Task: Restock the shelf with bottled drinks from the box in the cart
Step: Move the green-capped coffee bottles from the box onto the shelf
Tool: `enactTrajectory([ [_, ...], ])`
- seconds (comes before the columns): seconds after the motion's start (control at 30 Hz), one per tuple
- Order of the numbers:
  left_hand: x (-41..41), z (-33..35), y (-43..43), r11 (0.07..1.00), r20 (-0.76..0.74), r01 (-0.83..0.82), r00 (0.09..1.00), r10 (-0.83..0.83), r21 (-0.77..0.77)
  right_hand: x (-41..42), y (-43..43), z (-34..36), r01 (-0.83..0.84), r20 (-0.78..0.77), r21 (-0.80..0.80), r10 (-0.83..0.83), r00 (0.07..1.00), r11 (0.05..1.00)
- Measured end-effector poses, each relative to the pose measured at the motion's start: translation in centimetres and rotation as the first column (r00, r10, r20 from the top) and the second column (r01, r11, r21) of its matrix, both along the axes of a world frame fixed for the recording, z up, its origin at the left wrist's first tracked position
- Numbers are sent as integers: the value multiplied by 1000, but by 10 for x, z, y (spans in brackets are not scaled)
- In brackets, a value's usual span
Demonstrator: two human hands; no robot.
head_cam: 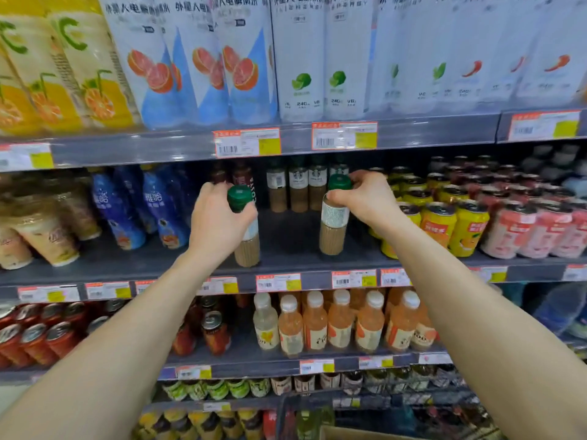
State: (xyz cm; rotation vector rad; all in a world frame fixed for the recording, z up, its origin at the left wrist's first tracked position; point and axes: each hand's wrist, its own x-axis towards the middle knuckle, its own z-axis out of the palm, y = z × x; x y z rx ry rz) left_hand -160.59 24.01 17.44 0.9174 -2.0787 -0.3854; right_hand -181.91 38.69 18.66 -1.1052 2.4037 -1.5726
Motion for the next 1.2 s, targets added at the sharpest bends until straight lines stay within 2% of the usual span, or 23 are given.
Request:
enactTrajectory([
  [0.17, -18, -16, -14, 1000, 26, 10, 1000, -11, 28, -20, -18, -22, 19, 55, 49, -21, 998, 999],
  [0.43, -31, -30, -20, 998, -101, -15, 995, 21, 62, -23, -21, -51, -5, 131, -52, 12, 991, 999],
  [0.5, -29, -41, -22, 996, -141, -9, 990, 21, 88, -20, -20, -76, 14, 117, 5, -14, 993, 1000],
  [0.57, -26, -56, -24, 991, -156, 19, 988, 2, 130, -15, -20, -102, 55, 37, 152, -62, 997, 987],
  [0.67, -20, -88, -25, 975, -86, 30, 996, -11, 221, -9, -23, -124, 98, -30, 310, -93, 995, 946],
  [0.73, -18, -106, -23, 960, 6, 3, 1000, -5, 279, -9, -26, -128, 146, -78, 324, -128, 989, 935],
  [0.83, -19, -120, -24, 967, 88, -11, 996, -12, 255, -17, -36, -129, 196, -110, 302, -169, 979, 933],
  [1.03, -20, -127, -20, 975, 81, -46, 996, 29, 218, -49, -67, -120, 259, -20, 290, -265, 964, 921],
  [1.2, -20, -126, -19, 974, 83, -51, 996, 33, 219, -72, -97, -118, 295, -15, 294, -304, 952, 909],
])
